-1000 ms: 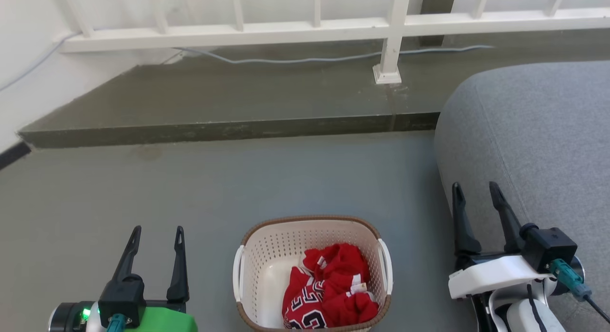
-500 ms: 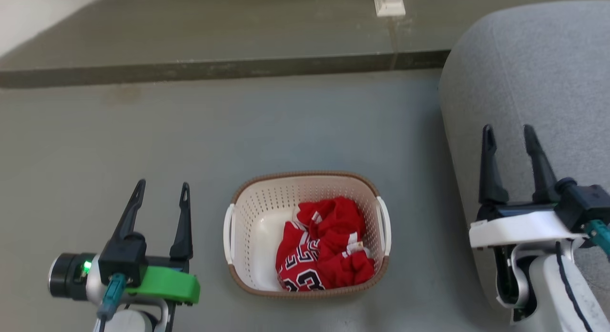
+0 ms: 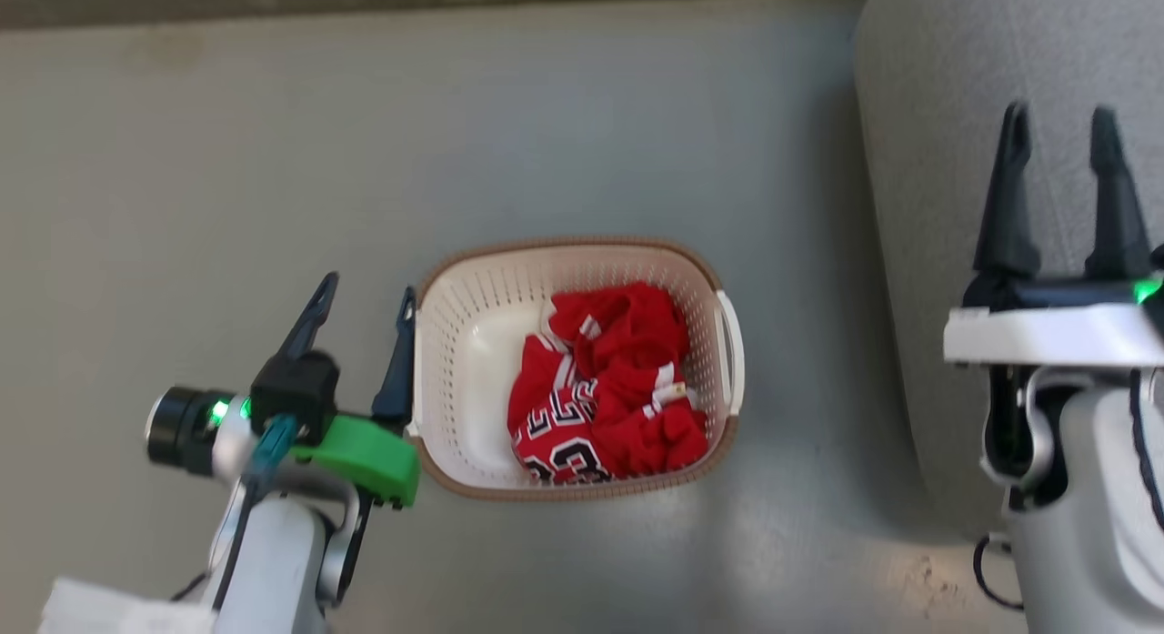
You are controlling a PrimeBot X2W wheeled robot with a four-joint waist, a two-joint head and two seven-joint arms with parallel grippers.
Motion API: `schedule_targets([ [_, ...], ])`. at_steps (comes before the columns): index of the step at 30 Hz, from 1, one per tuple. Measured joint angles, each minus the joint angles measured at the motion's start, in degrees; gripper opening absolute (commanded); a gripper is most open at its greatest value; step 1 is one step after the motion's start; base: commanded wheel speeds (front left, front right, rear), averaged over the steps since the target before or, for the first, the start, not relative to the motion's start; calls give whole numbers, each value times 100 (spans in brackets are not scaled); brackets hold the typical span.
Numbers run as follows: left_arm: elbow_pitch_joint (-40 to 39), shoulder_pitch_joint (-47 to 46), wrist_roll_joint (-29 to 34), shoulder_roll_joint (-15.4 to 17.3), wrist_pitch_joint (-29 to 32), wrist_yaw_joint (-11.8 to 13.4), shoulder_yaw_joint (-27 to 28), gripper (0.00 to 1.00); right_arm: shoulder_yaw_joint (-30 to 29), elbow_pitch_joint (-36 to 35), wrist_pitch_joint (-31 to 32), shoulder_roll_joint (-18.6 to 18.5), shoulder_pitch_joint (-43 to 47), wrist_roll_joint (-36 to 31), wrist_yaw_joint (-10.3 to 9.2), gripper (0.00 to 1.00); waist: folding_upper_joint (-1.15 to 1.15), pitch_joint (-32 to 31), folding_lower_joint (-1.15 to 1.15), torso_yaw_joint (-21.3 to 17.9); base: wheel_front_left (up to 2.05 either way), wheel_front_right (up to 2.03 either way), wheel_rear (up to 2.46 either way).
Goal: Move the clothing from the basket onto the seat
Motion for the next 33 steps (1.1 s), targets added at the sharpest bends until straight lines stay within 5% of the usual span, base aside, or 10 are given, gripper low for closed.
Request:
schedule_targets([
  [33,2220,-2247,557,-20,782,-686,-1234,100,-62,-530,-1,8,-1868,-2,36,100,0,2506,0,-594,0,0,0],
])
